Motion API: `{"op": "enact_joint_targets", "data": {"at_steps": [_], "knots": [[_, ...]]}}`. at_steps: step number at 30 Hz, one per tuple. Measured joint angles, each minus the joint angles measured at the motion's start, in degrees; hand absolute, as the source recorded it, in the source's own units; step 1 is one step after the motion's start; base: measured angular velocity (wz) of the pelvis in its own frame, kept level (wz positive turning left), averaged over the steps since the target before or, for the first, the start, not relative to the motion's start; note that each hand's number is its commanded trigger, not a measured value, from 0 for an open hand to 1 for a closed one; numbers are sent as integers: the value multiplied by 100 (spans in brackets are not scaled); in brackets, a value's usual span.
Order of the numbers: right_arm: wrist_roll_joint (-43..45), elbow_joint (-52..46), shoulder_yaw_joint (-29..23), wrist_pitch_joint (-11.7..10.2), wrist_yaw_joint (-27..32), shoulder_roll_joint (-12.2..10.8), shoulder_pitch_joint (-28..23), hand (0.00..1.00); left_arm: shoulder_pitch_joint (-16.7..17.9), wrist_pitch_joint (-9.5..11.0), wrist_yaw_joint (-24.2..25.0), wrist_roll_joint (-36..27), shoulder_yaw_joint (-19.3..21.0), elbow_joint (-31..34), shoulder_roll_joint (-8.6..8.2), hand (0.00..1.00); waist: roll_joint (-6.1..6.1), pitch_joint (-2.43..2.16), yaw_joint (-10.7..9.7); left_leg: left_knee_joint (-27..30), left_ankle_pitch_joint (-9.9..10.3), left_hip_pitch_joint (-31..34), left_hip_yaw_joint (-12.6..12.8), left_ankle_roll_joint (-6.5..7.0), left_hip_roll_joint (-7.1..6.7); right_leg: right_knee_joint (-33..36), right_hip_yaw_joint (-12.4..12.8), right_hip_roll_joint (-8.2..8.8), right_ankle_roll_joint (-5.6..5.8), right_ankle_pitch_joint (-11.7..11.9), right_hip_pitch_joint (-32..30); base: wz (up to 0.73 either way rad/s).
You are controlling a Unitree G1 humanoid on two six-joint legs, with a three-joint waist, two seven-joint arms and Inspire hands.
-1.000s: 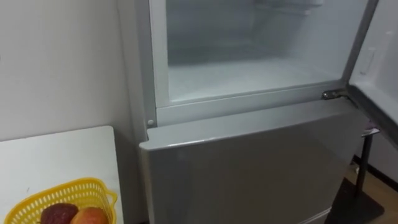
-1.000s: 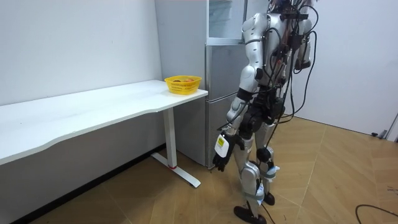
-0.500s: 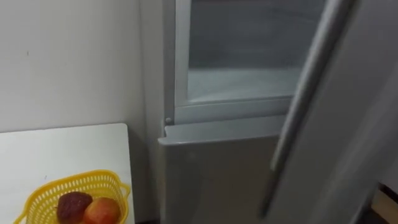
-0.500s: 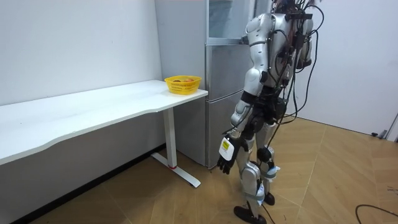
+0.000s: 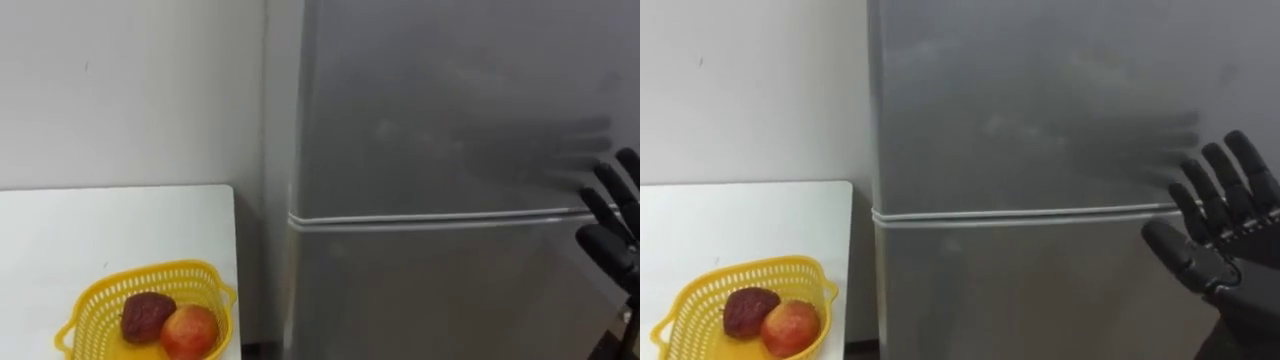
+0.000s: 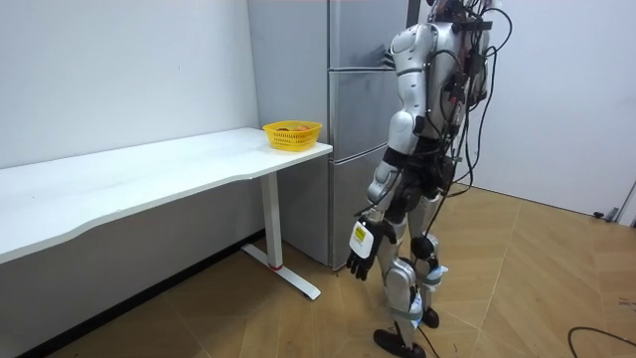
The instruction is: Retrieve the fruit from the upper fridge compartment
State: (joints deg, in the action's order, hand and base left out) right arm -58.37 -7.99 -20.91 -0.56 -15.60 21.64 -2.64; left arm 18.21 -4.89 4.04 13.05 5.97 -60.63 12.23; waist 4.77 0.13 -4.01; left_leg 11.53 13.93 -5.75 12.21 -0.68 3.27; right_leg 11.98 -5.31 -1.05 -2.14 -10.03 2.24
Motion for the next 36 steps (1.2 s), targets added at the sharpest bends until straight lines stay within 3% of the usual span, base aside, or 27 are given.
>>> {"op": "enact_joint_targets", "data": {"at_steps": [4, 10, 12, 15, 16, 21, 31, 36], "knots": [[110, 152, 58, -31, 129, 0, 79, 0, 87, -13, 5, -13, -7, 1, -16, 0, 36, 21, 91, -2, -5, -85, -7, -8, 9, -29, -18, 2, -10, 2, 89, 0], [-77, 305, 170, -148, 133, -26, 80, 0, 272, -119, 130, -6, -46, 27, -20, 0, 34, 12, 185, 17, -4, -23, -163, -6, -8, -24, -145, 4, -11, 3, 69, 9], [-60, 348, 183, -225, 169, -72, 79, 0, 299, -153, 157, -8, -49, 28, -27, 0, 41, 1, 252, 33, -9, 10, -192, -12, -4, -26, -150, 3, -20, 18, 62, 0], [-3, 446, 250, -314, 184, -89, 82, 0, 356, -218, 173, -9, -47, 28, -33, 0, 42, -53, 282, 44, -33, 9, -245, -28, 0, -25, -193, 8, -46, 36, 81, 8], [-1, 493, 269, -343, 189, -89, 83, 0, 361, -220, 175, -9, -49, 28, -33, 0, 62, -48, 284, 68, -35, 9, -302, -30, -1, -25, -227, 17, -51, 40, 85, 13], [10, 550, 337, -388, 315, -88, 116, 0, 398, -215, 194, -5, -59, 30, -46, 0, 83, -13, 289, 109, -54, 34, -403, -54, 5, -24, -303, 16, -61, 41, 98, 8], [-8, 548, 333, -480, 561, -85, 128, 0, 385, -91, 308, -9, -40, 17, -45, 0, 133, -50, 279, 106, -72, 35, -428, -63, 6, -17, -303, -2, -93, 60, 79, 1], [-7, 547, 306, -416, 686, -73, 147, 0, 383, -30, 428, -9, 7, -22, -45, 0, 136, -39, 228, 97, -72, 33, -448, -63, 5, -23, -297, 0, -93, 60, 93, 0]]}}
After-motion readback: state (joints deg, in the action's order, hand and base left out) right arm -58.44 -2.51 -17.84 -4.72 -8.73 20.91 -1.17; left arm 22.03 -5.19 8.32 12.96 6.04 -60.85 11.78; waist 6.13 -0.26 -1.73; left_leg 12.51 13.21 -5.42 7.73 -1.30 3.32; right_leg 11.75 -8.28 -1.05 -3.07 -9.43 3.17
